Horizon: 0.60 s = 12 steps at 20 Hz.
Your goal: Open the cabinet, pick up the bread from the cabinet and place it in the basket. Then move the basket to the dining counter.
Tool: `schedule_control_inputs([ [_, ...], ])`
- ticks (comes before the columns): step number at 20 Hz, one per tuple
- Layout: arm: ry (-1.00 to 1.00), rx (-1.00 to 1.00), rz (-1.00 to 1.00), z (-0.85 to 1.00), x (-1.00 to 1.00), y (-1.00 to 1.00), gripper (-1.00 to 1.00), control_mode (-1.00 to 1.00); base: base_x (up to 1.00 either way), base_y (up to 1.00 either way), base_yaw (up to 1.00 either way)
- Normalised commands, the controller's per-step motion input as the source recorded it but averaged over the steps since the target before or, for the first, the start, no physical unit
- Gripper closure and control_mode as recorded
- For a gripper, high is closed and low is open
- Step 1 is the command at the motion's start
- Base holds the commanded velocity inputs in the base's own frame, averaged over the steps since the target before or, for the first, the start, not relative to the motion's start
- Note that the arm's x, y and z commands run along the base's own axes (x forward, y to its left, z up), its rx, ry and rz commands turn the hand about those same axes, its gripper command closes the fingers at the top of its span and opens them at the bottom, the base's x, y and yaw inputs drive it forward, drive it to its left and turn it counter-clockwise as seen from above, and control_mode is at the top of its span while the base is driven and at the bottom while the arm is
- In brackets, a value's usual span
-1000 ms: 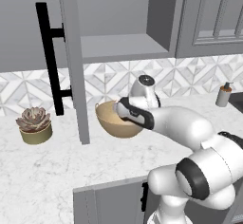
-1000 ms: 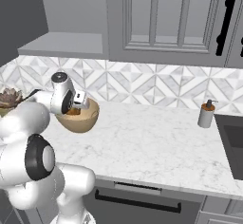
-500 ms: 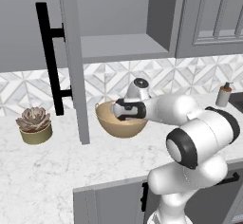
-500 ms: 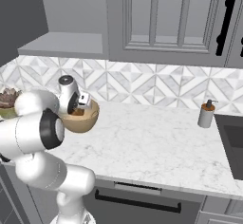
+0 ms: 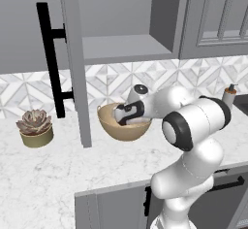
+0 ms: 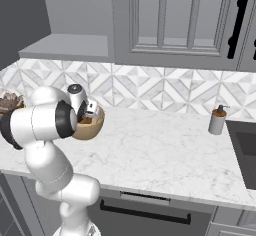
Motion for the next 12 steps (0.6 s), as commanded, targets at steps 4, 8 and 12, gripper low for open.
schedule_control_inputs([
  [4, 0.04, 0.00, 0.00, -0.26, 0.18, 0.00, 1.00, -1.00, 0.00, 0.00, 0.00],
  [8, 0.01, 0.00, 0.00, -0.18, 0.13, 0.00, 1.00, -1.00, 0.00, 0.00, 0.00],
  [12, 0.00, 0.00, -0.01, -0.03, 0.17, 0.01, 1.00, -1.00, 0.00, 0.00, 0.00],
])
